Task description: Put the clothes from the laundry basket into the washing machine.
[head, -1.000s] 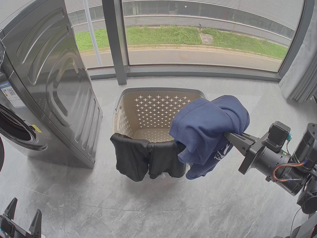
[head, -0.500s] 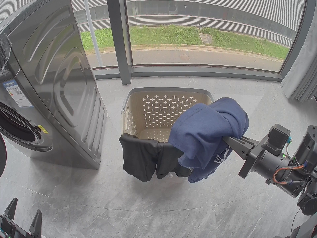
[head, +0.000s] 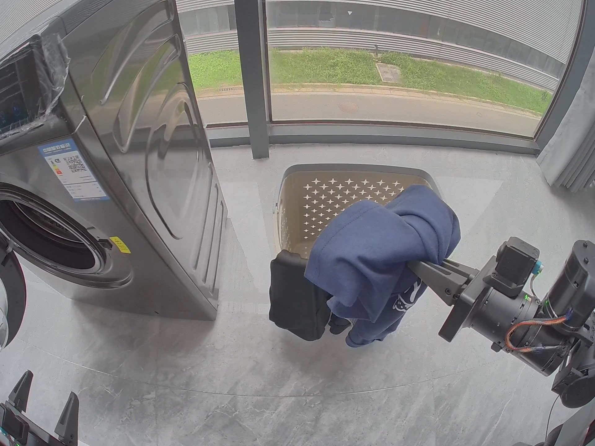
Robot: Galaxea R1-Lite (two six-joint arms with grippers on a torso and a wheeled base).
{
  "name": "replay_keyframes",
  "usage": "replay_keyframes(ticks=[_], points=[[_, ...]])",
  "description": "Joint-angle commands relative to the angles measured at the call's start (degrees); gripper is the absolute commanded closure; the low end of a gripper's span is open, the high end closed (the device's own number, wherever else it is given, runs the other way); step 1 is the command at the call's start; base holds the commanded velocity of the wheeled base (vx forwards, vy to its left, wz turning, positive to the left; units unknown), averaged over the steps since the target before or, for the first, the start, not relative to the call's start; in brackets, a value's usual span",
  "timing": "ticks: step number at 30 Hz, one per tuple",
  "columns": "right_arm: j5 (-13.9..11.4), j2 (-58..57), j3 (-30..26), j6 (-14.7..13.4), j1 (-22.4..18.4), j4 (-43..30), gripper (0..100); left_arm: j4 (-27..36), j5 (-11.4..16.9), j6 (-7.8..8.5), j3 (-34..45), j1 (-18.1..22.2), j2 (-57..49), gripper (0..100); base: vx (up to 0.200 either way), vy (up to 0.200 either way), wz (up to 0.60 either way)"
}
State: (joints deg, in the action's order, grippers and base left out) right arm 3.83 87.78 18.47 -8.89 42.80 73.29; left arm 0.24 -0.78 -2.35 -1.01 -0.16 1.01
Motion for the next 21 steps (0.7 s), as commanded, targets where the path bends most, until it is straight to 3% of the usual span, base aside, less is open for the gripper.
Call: replay_keyframes(ticks=[1,8,14,21], points=[[0.3,1.3,0.1,0.0,-0.2,0.0,100,0.0,0.0,-0.02,0.8,0.0,-0.6,0,0.000,0.200,0.00],[0.6,1.5,0.2,0.0,-0.3,0.0,100,0.0,0.0,-0.02,0.7,0.0,-0.6,0,0.000,0.200,0.00],[0.6,1.5,0.5,0.0,-0.5,0.0,100,0.0,0.0,-0.02,0.7,0.0,-0.6,0,0.000,0.000,0.00],[0.6,1.5,0.5,0.0,-0.6,0.0,100,0.0,0.0,-0.02,0.7,0.0,-0.6,0,-0.200,0.000,0.00]])
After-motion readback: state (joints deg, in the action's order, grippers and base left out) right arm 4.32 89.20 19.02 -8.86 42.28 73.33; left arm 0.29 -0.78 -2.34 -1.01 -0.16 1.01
